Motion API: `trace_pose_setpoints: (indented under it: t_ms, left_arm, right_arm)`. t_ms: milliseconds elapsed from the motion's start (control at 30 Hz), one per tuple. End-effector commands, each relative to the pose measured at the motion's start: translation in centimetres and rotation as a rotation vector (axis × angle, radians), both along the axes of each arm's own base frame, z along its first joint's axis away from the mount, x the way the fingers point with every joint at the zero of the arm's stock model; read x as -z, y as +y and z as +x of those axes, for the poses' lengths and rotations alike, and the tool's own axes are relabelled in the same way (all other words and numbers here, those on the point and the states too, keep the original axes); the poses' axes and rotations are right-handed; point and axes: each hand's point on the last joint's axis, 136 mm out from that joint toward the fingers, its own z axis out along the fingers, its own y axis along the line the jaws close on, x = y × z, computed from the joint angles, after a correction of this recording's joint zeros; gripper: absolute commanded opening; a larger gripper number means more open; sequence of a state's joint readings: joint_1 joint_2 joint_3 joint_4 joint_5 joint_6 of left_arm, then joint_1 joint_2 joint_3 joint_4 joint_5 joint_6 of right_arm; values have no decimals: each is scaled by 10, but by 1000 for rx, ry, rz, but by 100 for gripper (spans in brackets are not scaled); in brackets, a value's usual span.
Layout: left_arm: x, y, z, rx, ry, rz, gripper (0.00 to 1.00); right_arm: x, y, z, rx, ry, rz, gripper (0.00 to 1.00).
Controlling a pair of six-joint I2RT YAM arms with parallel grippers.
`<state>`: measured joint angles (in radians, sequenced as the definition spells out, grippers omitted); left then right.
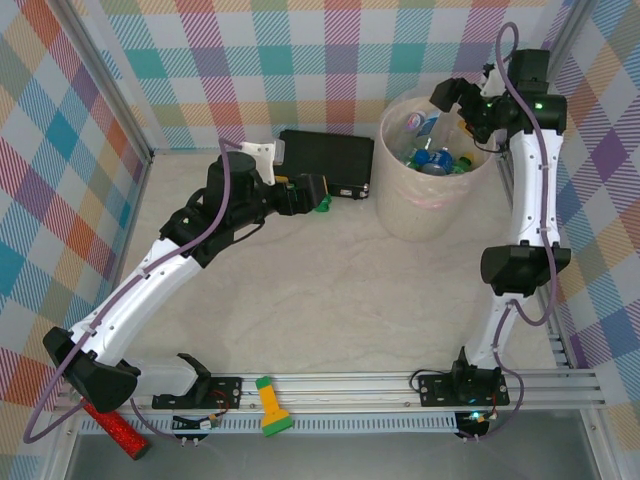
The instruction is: Put the plastic bottles in the bin
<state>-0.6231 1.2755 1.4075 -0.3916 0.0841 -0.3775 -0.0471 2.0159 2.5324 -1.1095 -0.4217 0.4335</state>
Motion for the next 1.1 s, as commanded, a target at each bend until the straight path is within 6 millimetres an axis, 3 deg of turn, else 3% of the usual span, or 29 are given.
trace_pose_setpoints:
  t_ms: [0,200,300,433,633,833,1067]
  left_arm:
    - [-5,10,-3,-27,-10,-11,100]
    - [-2,13,-5,-35,0,-4,100]
    - [0,15,-5,-44,5,-1,99]
    - [4,17,-4,-58,15,13,100]
    - [29,20,4,-95,85,68,100]
    - [75,34,21,-200,232,94,100]
    - [126,35,36,-275,430,27,100]
  right_arm:
    - [4,19,13,-54,-31,3,99]
    - [41,28,19,-61,67,22,99]
    - [46,29,17,-70,78,15,99]
    - [32,28,11,-71,42,5,99]
    - [-6,30,-8,-76,-35,-4,99]
    - [-39,49,-48,-104,-93,-43,99]
    - [-51,81,-103,-139,-142,-92,99]
